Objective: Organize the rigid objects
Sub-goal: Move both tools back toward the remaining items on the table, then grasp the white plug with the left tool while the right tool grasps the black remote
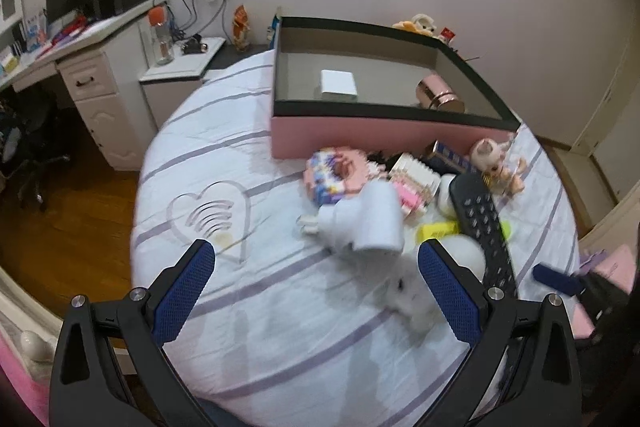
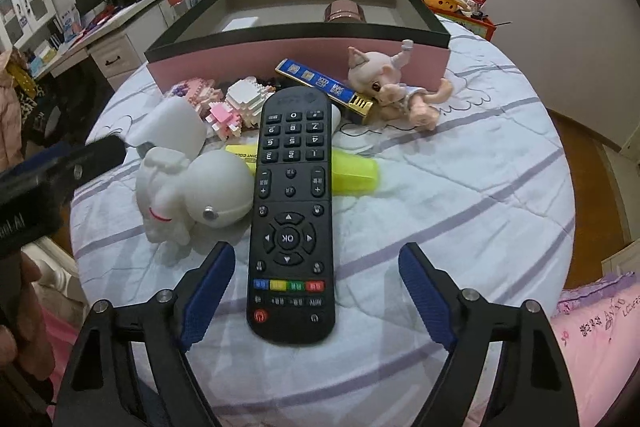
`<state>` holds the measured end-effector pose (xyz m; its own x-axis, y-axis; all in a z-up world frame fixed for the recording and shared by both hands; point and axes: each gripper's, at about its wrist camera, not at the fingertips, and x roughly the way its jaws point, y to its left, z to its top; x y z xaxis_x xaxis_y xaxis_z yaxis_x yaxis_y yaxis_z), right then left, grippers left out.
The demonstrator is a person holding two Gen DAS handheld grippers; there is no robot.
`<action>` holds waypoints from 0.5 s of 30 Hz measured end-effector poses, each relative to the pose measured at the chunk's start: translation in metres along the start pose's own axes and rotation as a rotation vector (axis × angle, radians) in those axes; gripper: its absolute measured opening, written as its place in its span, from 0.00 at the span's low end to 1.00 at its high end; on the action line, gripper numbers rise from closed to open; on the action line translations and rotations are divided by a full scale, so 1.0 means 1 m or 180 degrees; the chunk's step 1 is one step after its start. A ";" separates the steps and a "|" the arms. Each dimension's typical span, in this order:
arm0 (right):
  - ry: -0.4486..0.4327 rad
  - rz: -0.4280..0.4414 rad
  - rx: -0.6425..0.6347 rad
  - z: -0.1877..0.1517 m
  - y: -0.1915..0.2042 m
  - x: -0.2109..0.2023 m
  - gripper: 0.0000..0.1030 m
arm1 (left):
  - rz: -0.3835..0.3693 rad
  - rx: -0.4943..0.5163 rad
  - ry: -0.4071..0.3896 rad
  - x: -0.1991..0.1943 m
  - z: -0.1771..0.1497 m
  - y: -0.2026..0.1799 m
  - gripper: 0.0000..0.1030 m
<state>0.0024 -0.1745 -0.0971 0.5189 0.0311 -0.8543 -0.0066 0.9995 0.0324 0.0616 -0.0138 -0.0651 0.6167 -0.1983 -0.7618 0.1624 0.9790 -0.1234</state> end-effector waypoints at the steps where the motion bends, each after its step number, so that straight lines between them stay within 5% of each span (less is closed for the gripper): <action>1: 0.0012 -0.0005 -0.0004 0.001 0.001 0.002 0.79 | -0.0020 -0.0008 0.0035 0.006 0.003 -0.002 1.00; 10: 0.0015 -0.0101 -0.0056 0.005 0.007 0.020 0.70 | -0.0125 -0.0196 0.0311 0.054 0.006 -0.004 1.00; 13: -0.0023 -0.0141 -0.0098 0.005 0.007 0.020 0.55 | -0.0082 -0.0146 0.0261 0.061 0.003 -0.005 0.99; 14: -0.0032 -0.0148 -0.0102 0.005 0.007 0.019 0.43 | -0.0064 -0.0114 0.0239 0.062 0.002 -0.007 0.98; 15: -0.0035 -0.0150 -0.0096 0.006 0.006 0.018 0.43 | -0.0056 -0.0098 0.0226 0.062 0.001 -0.007 0.98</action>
<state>0.0166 -0.1685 -0.1092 0.5286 -0.0159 -0.8487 -0.0075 0.9997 -0.0234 0.0989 -0.0334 -0.1108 0.5575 -0.2126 -0.8025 0.1483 0.9766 -0.1556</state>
